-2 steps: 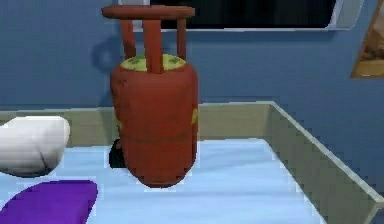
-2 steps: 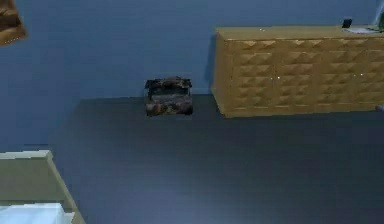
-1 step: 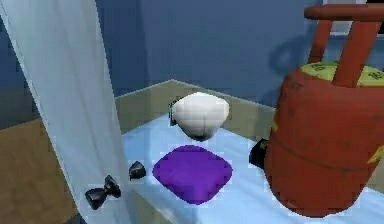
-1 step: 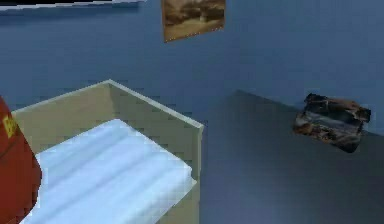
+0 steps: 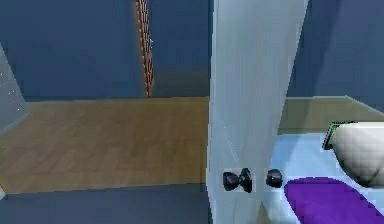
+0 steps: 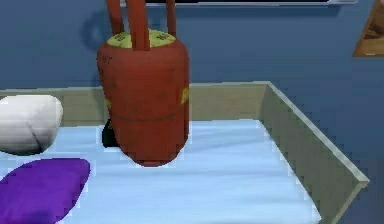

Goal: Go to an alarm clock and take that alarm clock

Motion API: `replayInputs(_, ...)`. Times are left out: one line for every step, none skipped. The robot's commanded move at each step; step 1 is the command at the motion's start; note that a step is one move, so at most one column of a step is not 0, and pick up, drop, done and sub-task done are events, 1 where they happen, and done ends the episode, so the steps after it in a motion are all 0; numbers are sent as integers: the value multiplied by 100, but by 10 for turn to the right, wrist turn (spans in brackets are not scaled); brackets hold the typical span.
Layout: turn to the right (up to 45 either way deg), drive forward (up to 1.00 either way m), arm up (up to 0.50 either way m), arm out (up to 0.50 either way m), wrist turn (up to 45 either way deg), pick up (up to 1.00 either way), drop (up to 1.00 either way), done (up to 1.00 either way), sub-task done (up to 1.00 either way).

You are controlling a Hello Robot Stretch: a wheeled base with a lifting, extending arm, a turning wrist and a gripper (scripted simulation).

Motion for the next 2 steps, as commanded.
replayInputs(-180,0,0,0,0,0,0,0,0)
replayInputs(450,0,0,0,0,0,0,0,0)
